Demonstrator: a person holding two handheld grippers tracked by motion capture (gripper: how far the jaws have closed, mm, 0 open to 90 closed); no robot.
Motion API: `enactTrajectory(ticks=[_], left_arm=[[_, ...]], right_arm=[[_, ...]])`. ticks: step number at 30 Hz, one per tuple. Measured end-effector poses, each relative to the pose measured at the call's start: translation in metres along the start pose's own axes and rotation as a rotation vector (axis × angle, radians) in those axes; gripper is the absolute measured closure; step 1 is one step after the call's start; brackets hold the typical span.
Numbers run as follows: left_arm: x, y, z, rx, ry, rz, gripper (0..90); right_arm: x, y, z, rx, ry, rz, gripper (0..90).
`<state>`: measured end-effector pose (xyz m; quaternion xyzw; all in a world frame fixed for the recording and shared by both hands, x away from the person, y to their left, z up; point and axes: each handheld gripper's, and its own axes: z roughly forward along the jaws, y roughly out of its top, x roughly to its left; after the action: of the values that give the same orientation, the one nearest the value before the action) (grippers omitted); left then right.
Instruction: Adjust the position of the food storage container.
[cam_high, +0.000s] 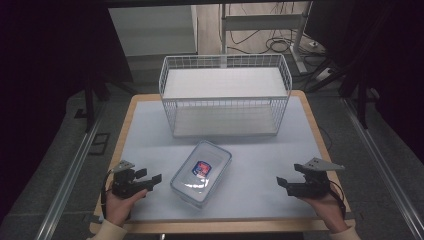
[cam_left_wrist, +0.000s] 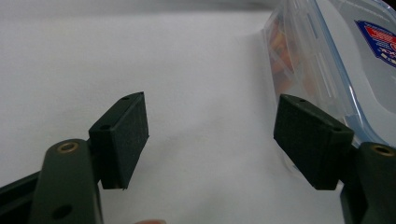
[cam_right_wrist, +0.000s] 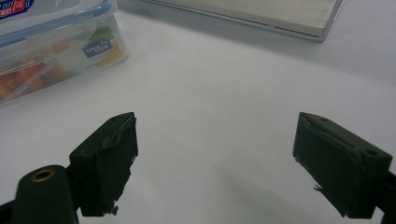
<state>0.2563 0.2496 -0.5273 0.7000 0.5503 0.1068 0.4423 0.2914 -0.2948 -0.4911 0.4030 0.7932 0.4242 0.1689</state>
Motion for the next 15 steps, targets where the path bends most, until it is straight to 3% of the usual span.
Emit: enactTrajectory(ticks=[5,9,14,15], left_arm=[[0.0009,-0.0002,-0.0004,0.0,0.002,0.002,27.0],[0.0023,0.0012,-0.003,-0.005,-0.009,0.004,41.2],[0.004,0.0046,-0.0079,0.011,-0.038,0.038,73.6],[0.004,0.0056,-0.0088,0.013,-0.051,0.048,73.6]], right_arm=[[0.0003,-0.0006,0.0013,0.01,0.002,-0.004,14.1],[0.0,-0.0007,0.0011,0.01,0.004,-0.004,14.1],[0.0,-0.0006,0.0011,0.011,0.003,-0.007,14.1],[0.0001,-0.0005,0.001,0.012,0.003,-0.007,14.2]])
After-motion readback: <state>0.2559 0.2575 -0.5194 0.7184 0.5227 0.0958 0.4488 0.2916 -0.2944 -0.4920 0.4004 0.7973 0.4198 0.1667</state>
